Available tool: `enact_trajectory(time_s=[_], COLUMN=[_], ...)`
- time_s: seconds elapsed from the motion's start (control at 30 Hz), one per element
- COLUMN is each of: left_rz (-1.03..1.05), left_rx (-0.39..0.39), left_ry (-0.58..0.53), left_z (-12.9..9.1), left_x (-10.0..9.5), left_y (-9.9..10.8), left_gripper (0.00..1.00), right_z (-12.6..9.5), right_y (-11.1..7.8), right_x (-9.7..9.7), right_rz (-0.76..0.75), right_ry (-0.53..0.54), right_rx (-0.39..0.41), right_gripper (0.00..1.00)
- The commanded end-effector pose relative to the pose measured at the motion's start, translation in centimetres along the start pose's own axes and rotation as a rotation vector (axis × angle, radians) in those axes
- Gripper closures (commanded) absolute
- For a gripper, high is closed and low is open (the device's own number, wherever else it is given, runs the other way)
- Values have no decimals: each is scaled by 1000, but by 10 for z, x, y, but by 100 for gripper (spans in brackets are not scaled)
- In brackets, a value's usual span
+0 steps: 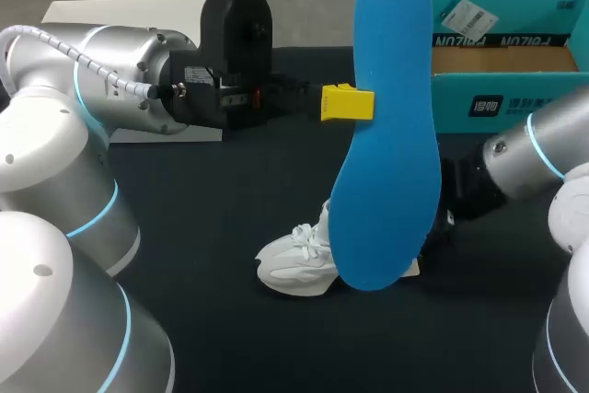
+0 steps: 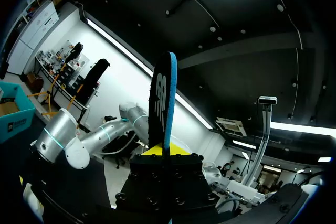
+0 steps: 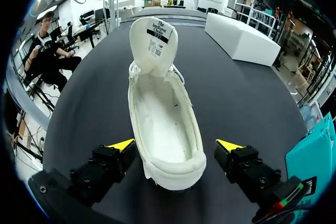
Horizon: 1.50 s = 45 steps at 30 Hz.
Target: Take the shoe out of the shoebox, open the shoe tongue, remove and reinsert the insole, then place the shoe into the shoebox
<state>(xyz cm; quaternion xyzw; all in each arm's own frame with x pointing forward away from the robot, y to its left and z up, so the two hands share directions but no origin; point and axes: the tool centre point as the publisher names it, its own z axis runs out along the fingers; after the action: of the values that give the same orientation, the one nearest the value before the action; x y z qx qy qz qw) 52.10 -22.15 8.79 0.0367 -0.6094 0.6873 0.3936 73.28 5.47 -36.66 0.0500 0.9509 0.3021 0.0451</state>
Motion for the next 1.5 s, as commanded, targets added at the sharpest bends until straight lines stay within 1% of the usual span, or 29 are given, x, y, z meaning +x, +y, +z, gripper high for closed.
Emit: enact_trajectory(time_s=[0.03,0.07,0.57,0.63,0.67,0.73,0.77,0.87,1.17,1.27,1.33,1.37,1.43,1.5], left_rz=[0,0,0,0,0,0,0,0,0,0,0,0,0,0], left_rx=[60,60,60,60,60,60,60,60,60,60,60,60,60,60], left_ry=[-58,-58,-58,-58,-58,-58,-58,-58,-58,-58,-58,-58,-58,-58], left_z=[11,11,11,11,11,11,11,11,11,11,11,11,11,11], left_x=[8,8,8,8,8,8,8,8,8,8,8,8,8,8], left_y=[2,2,2,2,2,2,2,2,2,2,2,2,2,2], left_gripper=[100,100,100,100,100,100,100,100,100,100,100,100,100,100], right_z=[-11,-17,-17,-18,-19,-24,-26,-35,-44,-46,-44,-43,-44,-43], right_y=[2,0,0,1,3,6,7,8,5,5,6,6,6,6], right_x=[8,9,9,9,9,10,10,9,6,4,3,3,3,3], right_rz=[18,6,6,5,1,-9,-6,-17,-1,4,7,11,6,6], right_ry=[-40,-92,-92,-85,-88,-90,-95,-103,-101,-70,-11,-8,3,6], right_rx=[269,287,287,313,340,381,416,462,501,501,511,498,510,504], right_gripper=[0,0,0,0,0,0,0,0,0,0,0,0,0,0])
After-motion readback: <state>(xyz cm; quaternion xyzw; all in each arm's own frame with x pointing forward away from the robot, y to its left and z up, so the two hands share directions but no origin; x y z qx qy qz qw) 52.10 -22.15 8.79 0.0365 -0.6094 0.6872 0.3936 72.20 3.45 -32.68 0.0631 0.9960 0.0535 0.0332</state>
